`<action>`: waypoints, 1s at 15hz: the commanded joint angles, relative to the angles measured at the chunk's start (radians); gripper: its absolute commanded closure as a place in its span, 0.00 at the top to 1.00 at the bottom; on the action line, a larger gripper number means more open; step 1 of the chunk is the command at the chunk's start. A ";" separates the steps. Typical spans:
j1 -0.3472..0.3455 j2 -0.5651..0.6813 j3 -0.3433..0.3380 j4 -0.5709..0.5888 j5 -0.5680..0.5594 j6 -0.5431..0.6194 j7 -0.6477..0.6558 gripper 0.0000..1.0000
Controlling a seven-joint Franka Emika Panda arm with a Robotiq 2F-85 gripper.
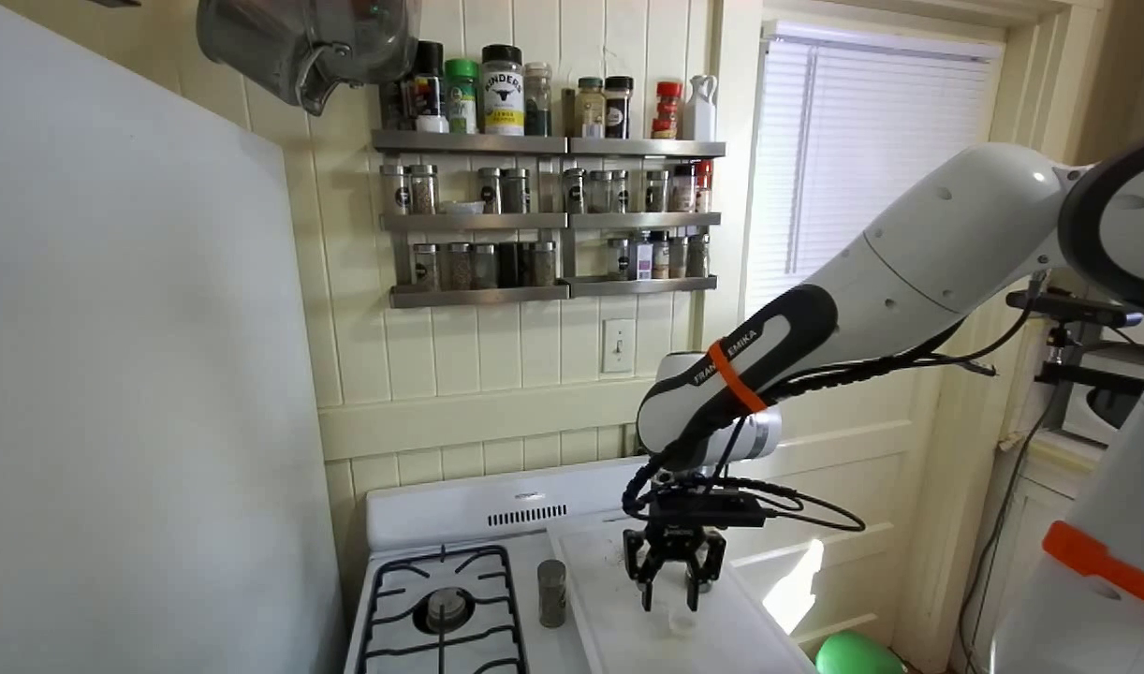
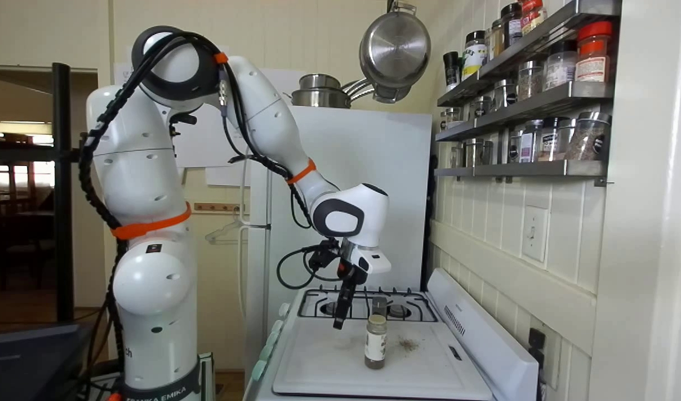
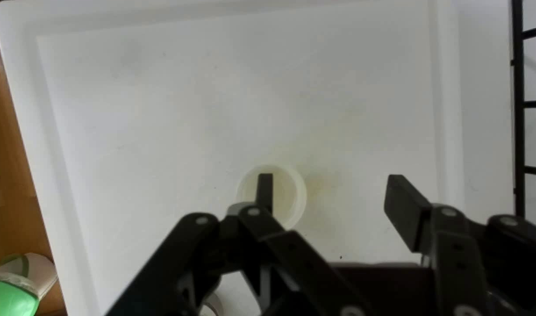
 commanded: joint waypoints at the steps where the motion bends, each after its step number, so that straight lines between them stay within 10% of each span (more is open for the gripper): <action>1: -0.010 -0.042 -0.001 -0.023 -0.019 -0.037 0.025 0.68; 15: -0.043 -0.084 0.003 -0.051 -0.078 -0.059 0.066 0.63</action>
